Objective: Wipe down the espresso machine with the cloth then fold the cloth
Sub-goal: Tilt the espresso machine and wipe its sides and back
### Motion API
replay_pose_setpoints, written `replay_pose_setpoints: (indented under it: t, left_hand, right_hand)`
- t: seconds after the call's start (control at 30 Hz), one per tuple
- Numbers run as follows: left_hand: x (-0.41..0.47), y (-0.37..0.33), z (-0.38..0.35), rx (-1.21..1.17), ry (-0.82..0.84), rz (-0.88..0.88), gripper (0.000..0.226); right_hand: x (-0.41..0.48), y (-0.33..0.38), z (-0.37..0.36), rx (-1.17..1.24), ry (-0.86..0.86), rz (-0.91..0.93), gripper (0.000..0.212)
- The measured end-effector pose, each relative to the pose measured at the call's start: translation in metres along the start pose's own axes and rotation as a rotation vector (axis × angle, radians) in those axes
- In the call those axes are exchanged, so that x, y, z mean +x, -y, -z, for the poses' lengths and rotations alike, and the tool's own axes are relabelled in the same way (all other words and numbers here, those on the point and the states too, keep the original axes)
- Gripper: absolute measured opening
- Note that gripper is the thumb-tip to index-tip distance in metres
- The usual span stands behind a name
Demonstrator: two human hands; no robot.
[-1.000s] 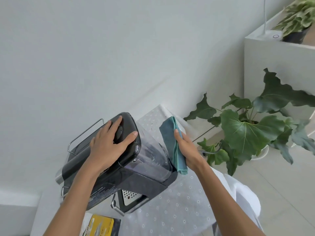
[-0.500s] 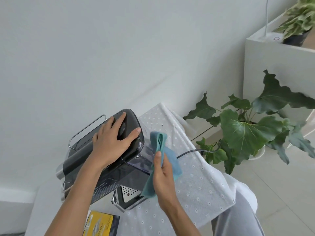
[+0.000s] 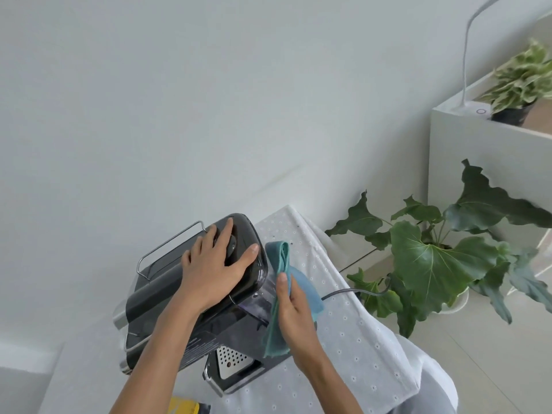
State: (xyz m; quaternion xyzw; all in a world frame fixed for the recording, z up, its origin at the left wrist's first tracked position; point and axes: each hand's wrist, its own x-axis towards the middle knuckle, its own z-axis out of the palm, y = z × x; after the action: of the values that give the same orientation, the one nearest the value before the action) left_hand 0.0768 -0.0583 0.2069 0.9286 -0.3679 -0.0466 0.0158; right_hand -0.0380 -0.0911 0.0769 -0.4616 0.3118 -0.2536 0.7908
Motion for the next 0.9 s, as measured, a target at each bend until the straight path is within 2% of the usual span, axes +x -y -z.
replay_pose_setpoints:
  t: [0.07, 0.1, 0.2, 0.3, 0.43, 0.63, 0.8, 0.9]
  left_hand:
    - [0.000, 0.000, 0.001, 0.004, 0.008, -0.002, 0.087]
    - [-0.001, 0.000, 0.001, 0.004, 0.013, -0.002, 0.086]
    - [-0.003, 0.000, 0.001, -0.014, 0.023, 0.004, 0.085]
    - [-0.003, 0.000, 0.002, -0.025, 0.013, -0.001, 0.084]
    - [-0.003, 0.000, 0.003, -0.040, 0.010, -0.011, 0.076]
    - [-0.006, 0.001, 0.006, -0.085, 0.039, -0.019, 0.066]
    - [-0.006, 0.002, 0.005, -0.137, 0.030, -0.025, 0.063]
    - [-0.007, 0.002, 0.005, -0.147, 0.037, -0.023, 0.065]
  right_hand:
    - [0.006, 0.011, 0.004, 0.022, -0.003, -0.002, 0.046]
    - [0.008, 0.006, 0.007, 0.030, -0.023, -0.030, 0.042]
    - [0.005, -0.018, 0.015, 0.043, -0.082, -0.116, 0.049]
    - [0.005, -0.008, 0.021, 0.055, -0.045, -0.115, 0.054]
    - [0.037, 0.048, 0.016, 0.035, 0.123, -0.003, 0.035]
    - [0.087, 0.099, -0.008, -0.178, 0.373, 0.076, 0.040]
    - [0.067, 0.073, 0.008, -0.191, 0.287, 0.100, 0.044]
    - [0.059, 0.074, 0.015, -0.229, 0.294, 0.162, 0.044]
